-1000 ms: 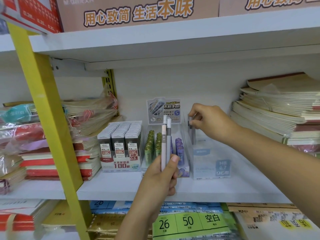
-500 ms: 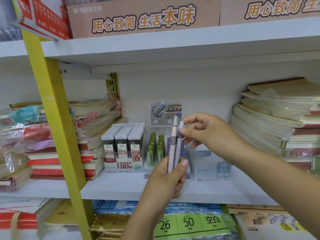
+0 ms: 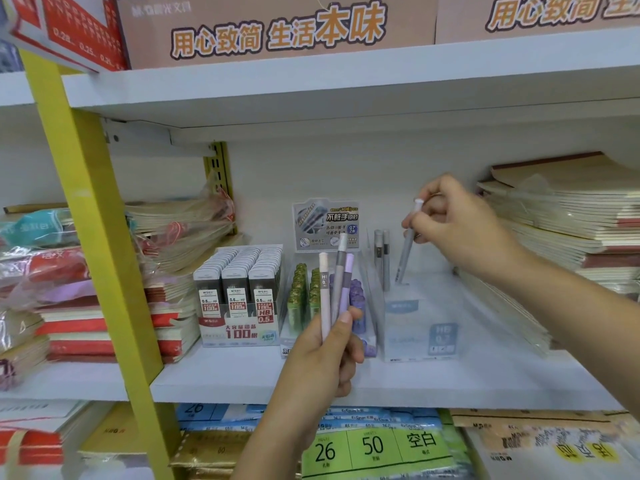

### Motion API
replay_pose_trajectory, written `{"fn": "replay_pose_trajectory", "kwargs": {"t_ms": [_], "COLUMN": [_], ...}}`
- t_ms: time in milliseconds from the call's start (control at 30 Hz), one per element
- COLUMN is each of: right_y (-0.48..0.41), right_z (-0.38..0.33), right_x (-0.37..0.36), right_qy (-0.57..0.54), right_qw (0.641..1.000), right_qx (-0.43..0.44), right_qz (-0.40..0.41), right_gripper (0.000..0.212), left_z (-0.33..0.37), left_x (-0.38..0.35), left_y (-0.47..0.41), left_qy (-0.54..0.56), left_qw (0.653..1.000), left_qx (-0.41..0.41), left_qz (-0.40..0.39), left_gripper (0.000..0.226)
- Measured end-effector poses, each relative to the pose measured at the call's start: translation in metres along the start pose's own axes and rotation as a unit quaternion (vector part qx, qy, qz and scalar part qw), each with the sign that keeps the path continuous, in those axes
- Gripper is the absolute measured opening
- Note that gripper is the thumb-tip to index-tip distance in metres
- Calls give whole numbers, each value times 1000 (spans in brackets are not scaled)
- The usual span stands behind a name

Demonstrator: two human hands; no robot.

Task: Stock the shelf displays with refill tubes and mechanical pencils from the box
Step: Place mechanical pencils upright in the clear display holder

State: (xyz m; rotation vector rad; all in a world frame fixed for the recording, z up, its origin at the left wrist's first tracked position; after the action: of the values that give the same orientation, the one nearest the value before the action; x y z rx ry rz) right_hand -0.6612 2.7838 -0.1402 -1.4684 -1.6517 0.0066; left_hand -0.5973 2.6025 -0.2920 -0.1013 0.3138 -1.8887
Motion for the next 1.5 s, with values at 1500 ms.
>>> {"fn": "replay_pose_trajectory", "kwargs": {"t_ms": [1500], "right_y": [28], "right_z": [-12], "right_x": [-66], "right_qy": [-175], "right_qw": [971], "right_qx": [-10], "right_qz": [-162], "right_gripper": [17], "left_z": [0], "left_x": [-5], "left_y": [-2], "left_qy": [-8], "left_qw": [999], "left_qx": [-16], "left_qz": [-41], "left_gripper": [33]}}
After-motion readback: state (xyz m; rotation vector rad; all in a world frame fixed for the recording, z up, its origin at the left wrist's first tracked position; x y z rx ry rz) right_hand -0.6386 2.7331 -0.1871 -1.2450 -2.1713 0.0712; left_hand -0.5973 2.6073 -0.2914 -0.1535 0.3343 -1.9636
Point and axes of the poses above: each hand's wrist, its own y-axis away from the middle knuckle, its own x-axis out of the back of the hand, z = x × y, the point moved 8 cm from there along -y, towards the middle knuckle, and after that the axes turned 14 degrees about -z, right-handed, at the moved point
